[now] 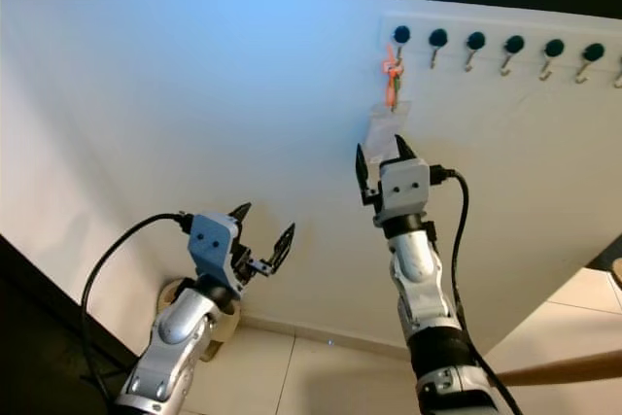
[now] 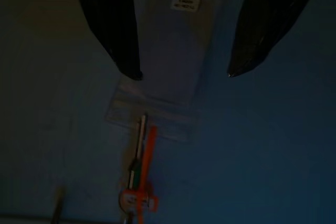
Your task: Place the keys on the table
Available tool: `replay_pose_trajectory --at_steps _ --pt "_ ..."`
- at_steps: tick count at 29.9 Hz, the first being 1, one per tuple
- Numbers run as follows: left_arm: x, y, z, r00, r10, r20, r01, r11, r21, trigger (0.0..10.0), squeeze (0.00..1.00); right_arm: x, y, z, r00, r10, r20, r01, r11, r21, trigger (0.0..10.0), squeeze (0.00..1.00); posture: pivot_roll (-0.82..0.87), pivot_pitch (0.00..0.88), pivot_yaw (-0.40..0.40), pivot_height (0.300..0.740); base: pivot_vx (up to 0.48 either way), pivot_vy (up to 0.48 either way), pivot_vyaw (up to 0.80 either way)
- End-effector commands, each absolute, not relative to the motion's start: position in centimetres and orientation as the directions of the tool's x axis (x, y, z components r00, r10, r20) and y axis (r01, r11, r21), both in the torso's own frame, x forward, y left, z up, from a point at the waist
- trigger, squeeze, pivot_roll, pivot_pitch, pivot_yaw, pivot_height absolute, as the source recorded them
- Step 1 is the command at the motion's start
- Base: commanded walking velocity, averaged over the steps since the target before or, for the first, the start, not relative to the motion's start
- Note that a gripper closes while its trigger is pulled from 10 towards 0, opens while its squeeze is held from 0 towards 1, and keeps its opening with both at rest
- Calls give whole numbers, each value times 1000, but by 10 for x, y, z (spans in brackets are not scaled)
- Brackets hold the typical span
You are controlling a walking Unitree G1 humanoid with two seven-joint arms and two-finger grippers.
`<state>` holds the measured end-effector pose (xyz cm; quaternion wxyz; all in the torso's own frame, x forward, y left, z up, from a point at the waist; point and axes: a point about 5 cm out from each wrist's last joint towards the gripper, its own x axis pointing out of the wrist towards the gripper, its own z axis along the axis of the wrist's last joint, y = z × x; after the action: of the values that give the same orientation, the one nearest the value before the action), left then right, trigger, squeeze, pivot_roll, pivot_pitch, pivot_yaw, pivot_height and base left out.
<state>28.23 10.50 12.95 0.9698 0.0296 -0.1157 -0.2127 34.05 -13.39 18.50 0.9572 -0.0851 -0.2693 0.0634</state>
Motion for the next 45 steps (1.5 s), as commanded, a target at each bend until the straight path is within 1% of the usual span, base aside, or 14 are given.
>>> replay_pose_trajectory --at_steps 1,2,10,11,12,23,28,32,34,37,40,41,43,45 --pt "282 102 131 879 -427 213 414 904 102 10000 0 341 -129 190 839 185 511 -98 976 -193 10000 0 48 75 -20 740 0 0 0" --pt "283 100 138 867 -441 230 428 897 108 10000 0 343 -127 196 833 176 525 -94 979 -179 10000 1000 50 77 -22 740 0 0 0" --pt "285 95 153 834 -482 270 462 876 139 10000 0 346 -127 212 816 136 561 -46 984 -171 10000 1000 53 82 -22 740 0 0 0" --pt "285 94 155 831 -484 273 463 875 139 10000 0 347 -128 214 814 125 567 -34 985 -167 10000 616 53 82 -22 740 0 0 0" --pt "286 94 156 830 -484 275 464 875 139 10000 0 348 -129 216 814 114 569 -24 986 -163 10000 0 51 82 -20 740 0 0 0" --pt "288 94 158 835 -480 269 461 877 134 10000 0 351 -133 221 813 82 576 11 988 -157 10000 0 53 88 -23 740 0 0 0" --pt "287 97 160 839 -468 277 453 883 120 10000 0 348 -142 234 766 31 643 83 986 -146 10000 0 52 90 -25 740 0 0 0" --pt "287 97 162 835 -467 290 456 883 111 10000 0 348 -144 236 760 14 650 106 984 -145 10000 0 51 90 -25 740 0 0 0" --pt "286 96 168 817 -473 329 473 877 87 10000 0 346 -151 238 748 -35 663 160 979 -129 10000 0 50 89 -27 740 0 0 0" --pt "285 94 173 798 -486 358 494 866 75 10000 0 347 -154 237 748 -54 662 181 976 -125 10000 0 50 88 -27 740 0 0 0" --pt "284 91 176 782 -505 367 514 854 80 10000 0 348 -155 236 754 -59 654 184 975 -124 10000 0 50 89 -27 740 0 0 0" --pt "283 88 179 763 -532 367 535 838 102 10000 0 349 -154 236 760 -59 648 180 976 -123 10000 0 50 89 -26 740 0 0 0" --pt "283 88 179 763 -532 367 535 838 102 10000 0 349 -154 236 760 -59 648 180 976 -123 10000 0 50 89 -26 740 0 0 0" --pt "283 83 182 740 -564 366 559 819 132 10000 0 353 -151 235 780 -34 625 143 982 -125 10000 0 50 89 -26 740 0 0 0"
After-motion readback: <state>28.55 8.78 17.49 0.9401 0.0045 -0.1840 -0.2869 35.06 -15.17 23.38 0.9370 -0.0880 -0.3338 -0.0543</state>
